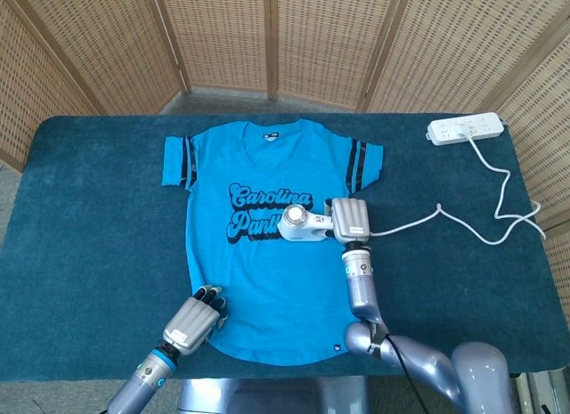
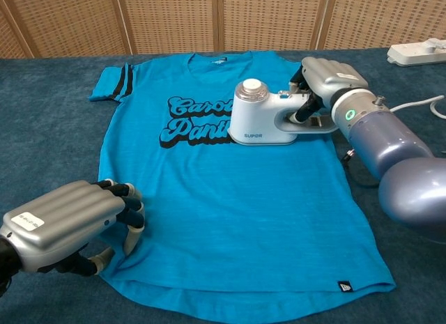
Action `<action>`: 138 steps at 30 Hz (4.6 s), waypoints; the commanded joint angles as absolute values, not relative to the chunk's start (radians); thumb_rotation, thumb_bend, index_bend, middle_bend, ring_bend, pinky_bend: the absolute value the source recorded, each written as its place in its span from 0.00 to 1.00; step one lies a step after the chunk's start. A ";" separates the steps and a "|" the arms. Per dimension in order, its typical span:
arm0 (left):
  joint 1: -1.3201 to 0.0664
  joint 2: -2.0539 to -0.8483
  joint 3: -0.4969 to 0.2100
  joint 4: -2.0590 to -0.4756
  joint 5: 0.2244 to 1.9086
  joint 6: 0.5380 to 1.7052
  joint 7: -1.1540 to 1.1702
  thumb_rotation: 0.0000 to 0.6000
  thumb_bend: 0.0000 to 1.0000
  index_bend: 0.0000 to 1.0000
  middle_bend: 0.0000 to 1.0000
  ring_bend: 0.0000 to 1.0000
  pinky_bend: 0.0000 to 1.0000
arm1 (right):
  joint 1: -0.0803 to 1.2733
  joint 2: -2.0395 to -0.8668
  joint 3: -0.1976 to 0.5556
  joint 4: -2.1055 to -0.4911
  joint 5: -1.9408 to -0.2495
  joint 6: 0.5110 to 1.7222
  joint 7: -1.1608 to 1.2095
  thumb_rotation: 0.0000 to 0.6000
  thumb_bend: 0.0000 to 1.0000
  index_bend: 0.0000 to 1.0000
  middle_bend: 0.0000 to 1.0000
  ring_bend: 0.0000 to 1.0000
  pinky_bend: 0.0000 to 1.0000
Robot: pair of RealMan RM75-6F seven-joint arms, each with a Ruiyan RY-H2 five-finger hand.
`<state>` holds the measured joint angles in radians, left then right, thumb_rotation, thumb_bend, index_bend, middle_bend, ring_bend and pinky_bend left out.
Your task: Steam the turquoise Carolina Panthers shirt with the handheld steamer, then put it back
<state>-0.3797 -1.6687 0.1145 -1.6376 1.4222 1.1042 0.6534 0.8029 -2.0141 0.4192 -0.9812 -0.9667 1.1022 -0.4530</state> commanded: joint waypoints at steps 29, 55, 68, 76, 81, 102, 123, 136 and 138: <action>-0.384 -1.674 0.121 -1.626 1.445 1.095 0.640 0.92 0.47 0.66 0.36 0.17 0.17 | 0.625 -1.904 0.246 -1.332 -1.087 1.232 -0.435 1.00 0.36 0.67 0.67 0.67 0.55; -0.373 -1.667 0.117 -1.633 1.429 1.106 0.653 0.92 0.47 0.66 0.36 0.17 0.17 | 0.704 -1.967 0.331 -1.123 -1.077 1.123 -0.374 1.00 0.36 0.67 0.67 0.66 0.53; -0.370 -1.672 0.113 -1.626 1.416 1.103 0.653 0.92 0.47 0.66 0.36 0.17 0.17 | 0.805 -2.012 0.418 -0.956 -1.058 1.072 -0.357 1.00 0.36 0.67 0.67 0.66 0.53; -0.369 -1.671 0.113 -1.625 1.413 1.104 0.652 0.92 0.47 0.66 0.36 0.17 0.17 | 0.837 -2.024 0.444 -0.875 -1.055 1.066 -0.322 1.00 0.35 0.67 0.67 0.66 0.53; -0.369 -1.672 0.113 -1.625 1.415 1.105 0.650 0.92 0.47 0.66 0.36 0.17 0.17 | 0.836 -2.027 0.435 -0.857 -1.045 1.045 -0.320 1.00 0.35 0.67 0.67 0.66 0.53; -0.371 -1.673 0.117 -1.620 1.429 1.103 0.637 0.92 0.47 0.66 0.36 0.17 0.17 | 0.767 -1.987 0.345 -1.011 -1.074 1.080 -0.370 1.00 0.35 0.67 0.67 0.66 0.53; -0.373 -1.681 0.121 -1.612 1.441 1.097 0.629 0.91 0.47 0.66 0.36 0.17 0.17 | 0.655 -1.902 0.225 -1.276 -1.143 1.149 -0.387 1.00 0.35 0.67 0.67 0.66 0.53; -0.374 -1.685 0.120 -1.612 1.444 1.096 0.631 0.92 0.47 0.66 0.36 0.17 0.17 | 0.606 -1.856 0.186 -1.385 -1.175 1.182 -0.400 1.00 0.34 0.67 0.67 0.66 0.53; -0.374 -1.685 0.120 -1.612 1.444 1.096 0.632 0.92 0.47 0.66 0.36 0.17 0.17 | 0.604 -1.854 0.188 -1.384 -1.174 1.182 -0.397 1.00 0.34 0.67 0.67 0.66 0.53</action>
